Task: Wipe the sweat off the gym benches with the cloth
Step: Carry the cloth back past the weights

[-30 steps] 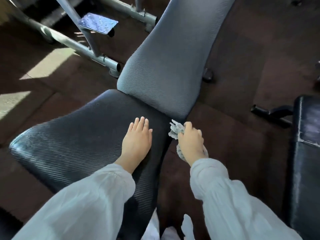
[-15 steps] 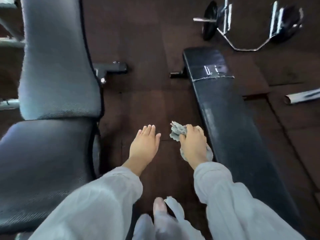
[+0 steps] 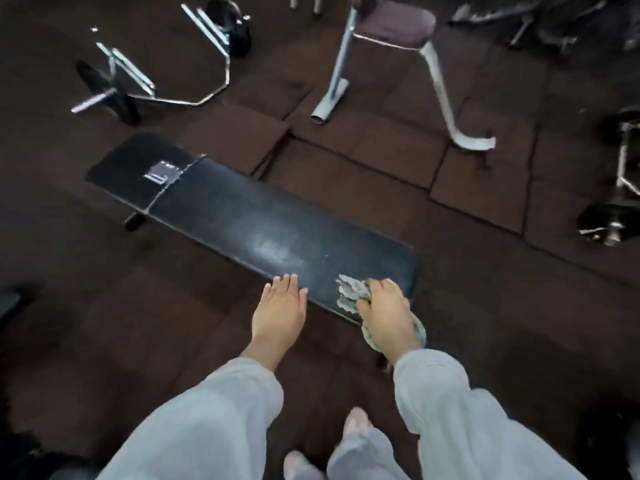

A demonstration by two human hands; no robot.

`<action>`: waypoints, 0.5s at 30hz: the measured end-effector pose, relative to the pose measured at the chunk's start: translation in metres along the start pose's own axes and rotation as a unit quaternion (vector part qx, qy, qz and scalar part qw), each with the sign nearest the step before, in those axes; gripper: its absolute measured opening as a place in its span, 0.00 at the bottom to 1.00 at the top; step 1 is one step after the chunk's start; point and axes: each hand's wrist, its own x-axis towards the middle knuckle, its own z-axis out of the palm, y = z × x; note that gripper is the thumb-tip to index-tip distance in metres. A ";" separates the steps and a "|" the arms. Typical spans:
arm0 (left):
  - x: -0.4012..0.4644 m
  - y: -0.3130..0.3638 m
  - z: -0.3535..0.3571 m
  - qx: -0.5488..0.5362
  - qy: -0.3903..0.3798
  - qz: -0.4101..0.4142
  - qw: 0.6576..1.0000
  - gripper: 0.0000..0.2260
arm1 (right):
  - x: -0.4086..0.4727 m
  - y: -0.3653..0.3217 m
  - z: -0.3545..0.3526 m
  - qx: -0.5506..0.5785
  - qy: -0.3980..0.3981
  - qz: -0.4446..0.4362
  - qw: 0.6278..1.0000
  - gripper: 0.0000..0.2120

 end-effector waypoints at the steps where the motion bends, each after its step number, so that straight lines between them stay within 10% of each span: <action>1: 0.005 0.025 0.000 0.009 -0.003 0.030 0.999 0.22 | -0.004 0.023 -0.008 0.009 0.008 0.028 1.000 0.16; 15: 0.023 0.372 0.075 0.062 -0.095 0.280 0.953 0.22 | -0.062 0.323 -0.085 0.035 0.035 0.264 0.963 0.19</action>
